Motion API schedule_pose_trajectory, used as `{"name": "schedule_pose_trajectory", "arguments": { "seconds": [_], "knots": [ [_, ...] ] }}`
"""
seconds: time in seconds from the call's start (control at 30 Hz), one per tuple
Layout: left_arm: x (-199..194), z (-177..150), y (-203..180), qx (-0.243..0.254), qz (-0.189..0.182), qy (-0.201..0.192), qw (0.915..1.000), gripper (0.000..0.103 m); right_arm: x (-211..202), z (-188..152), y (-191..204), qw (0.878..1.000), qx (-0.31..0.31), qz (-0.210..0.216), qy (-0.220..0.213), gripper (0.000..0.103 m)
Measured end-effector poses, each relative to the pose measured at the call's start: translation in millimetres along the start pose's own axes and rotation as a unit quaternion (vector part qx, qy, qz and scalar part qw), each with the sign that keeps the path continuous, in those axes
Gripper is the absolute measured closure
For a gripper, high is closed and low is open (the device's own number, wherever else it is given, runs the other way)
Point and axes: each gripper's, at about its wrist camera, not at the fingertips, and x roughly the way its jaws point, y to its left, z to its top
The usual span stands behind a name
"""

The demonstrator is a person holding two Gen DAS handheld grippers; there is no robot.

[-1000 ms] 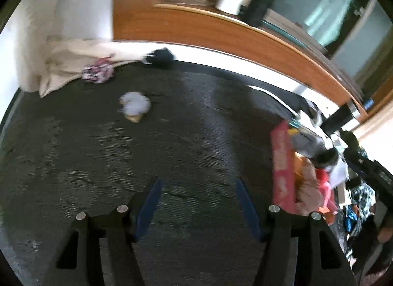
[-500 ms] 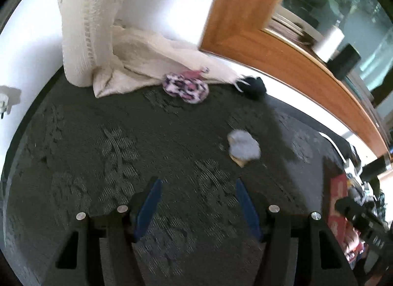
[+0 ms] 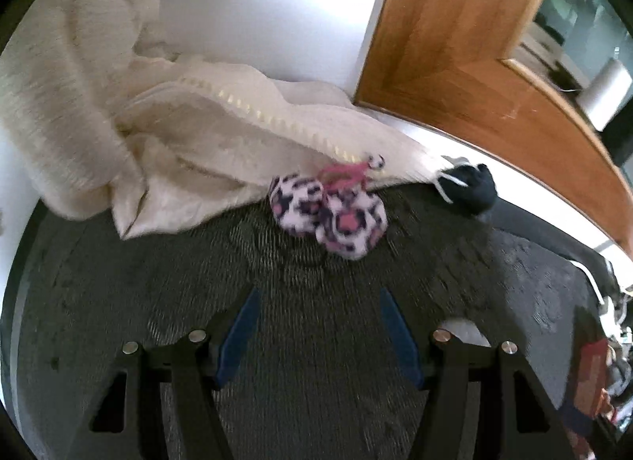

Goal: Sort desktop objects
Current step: 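Grasp the pink-leopard plush with left gripper while right grasps the grey knotted plush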

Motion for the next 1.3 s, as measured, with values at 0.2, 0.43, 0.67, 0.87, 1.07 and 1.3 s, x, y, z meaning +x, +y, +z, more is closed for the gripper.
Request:
{"name": "schedule_pose_trajectory", "arguments": {
  "seconds": [0.2,0.43,0.67,0.87,1.07,1.3],
  "knots": [
    [33,23,-1,0.015,0.005,-0.010,0.9998,0.038,17,10,0,1.000,0.002,0.009,0.009,0.033],
    [53,37,-7,0.039,-0.013,-0.019,0.9990,0.021,36,23,3,1.000,0.000,0.020,0.018,0.033],
    [58,37,-9,0.057,-0.028,-0.031,0.9975,0.032,52,39,18,0.999,-0.015,0.034,0.016,0.033],
    [46,26,-2,0.047,-0.044,-0.030,0.9975,0.054,65,51,36,0.998,-0.036,0.044,0.014,0.034],
    [17,9,9,0.033,-0.054,-0.040,0.9972,0.056,79,58,52,0.997,-0.054,0.047,0.019,0.036],
    [-18,-4,14,0.026,-0.057,-0.050,0.9968,0.056,95,55,58,0.996,-0.062,0.045,0.040,0.064]
  ]
}}
